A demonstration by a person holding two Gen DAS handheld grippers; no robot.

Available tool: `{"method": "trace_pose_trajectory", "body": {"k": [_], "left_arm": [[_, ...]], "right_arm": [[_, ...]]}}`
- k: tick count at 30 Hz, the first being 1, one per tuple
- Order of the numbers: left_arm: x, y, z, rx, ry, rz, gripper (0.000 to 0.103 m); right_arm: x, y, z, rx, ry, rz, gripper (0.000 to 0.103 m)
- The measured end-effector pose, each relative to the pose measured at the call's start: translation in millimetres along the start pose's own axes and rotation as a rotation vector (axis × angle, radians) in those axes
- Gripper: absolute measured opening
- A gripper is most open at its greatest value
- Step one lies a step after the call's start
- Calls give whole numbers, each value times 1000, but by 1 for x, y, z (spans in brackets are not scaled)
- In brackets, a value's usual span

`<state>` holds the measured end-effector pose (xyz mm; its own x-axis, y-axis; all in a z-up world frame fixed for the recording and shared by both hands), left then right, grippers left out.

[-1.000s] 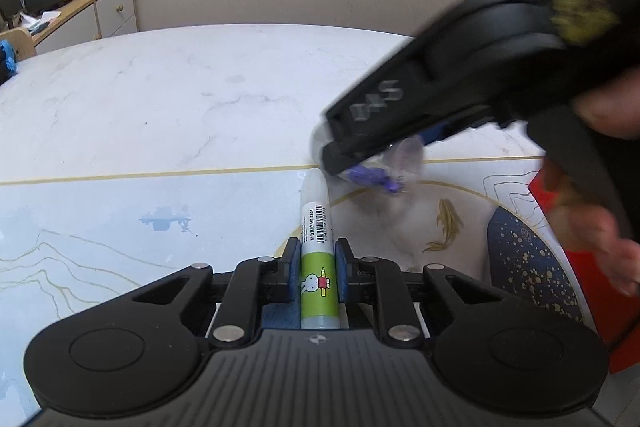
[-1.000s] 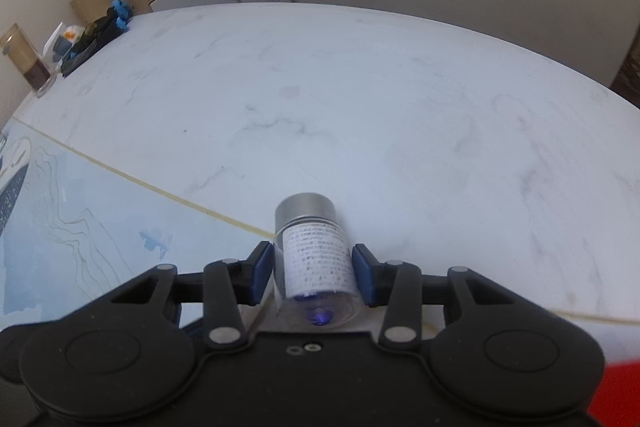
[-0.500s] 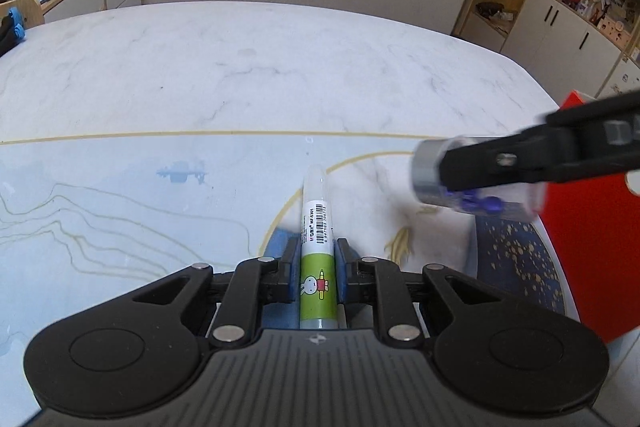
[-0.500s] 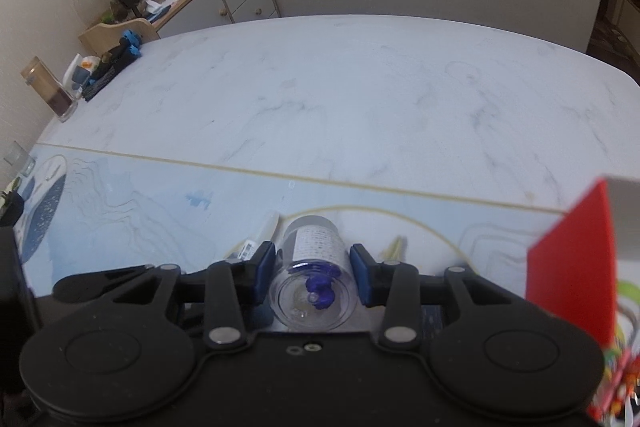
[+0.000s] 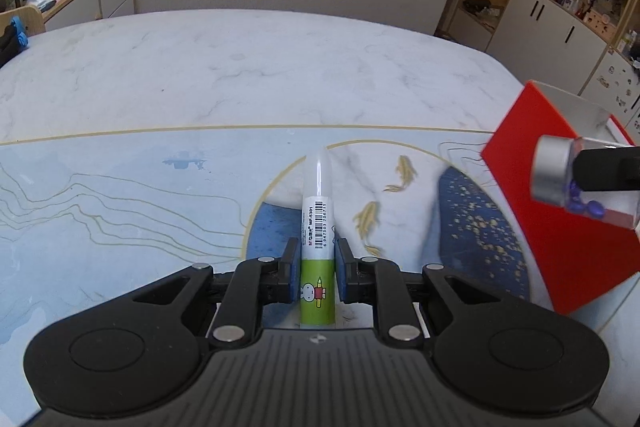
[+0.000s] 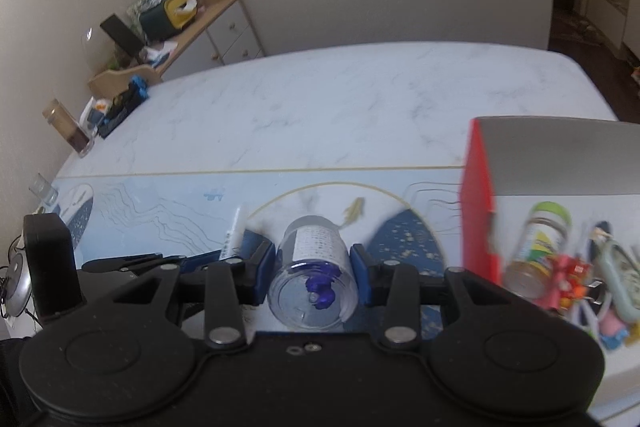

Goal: Organize rigid objects
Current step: 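Lift glue stick and pill bottle with both grippers and carry into the box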

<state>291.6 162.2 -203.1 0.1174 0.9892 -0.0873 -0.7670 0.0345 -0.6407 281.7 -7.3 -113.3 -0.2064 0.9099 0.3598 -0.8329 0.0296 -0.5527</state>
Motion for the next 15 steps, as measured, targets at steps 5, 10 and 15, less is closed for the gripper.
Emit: {"method": "trace_pose_trajectory", "body": {"k": [5, 10, 15], "left_arm": [[-18, -5, 17, -15, 15, -15, 18], [-43, -15, 31, -42, 15, -49, 18], [-74, -31, 43, -81, 21, -78, 18]], "right_arm": [[-19, -1, 28, -57, 10, -29, 40], [-43, -2, 50, -101, 16, -59, 40], [-73, 1, 68, -135, 25, -90, 40]]}}
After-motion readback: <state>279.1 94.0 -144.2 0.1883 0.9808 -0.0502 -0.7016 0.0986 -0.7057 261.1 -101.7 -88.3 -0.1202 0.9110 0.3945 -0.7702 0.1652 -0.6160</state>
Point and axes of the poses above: each gripper's, at about its wrist camera, not at the fingertips, and z roughly against the way its jaws point, x to its left, y to its underside, the point moved 10 cm from there along -z, roughly the way its jaws point, and after that the axes turned 7 degrees about -z, right-handed, at the moved point
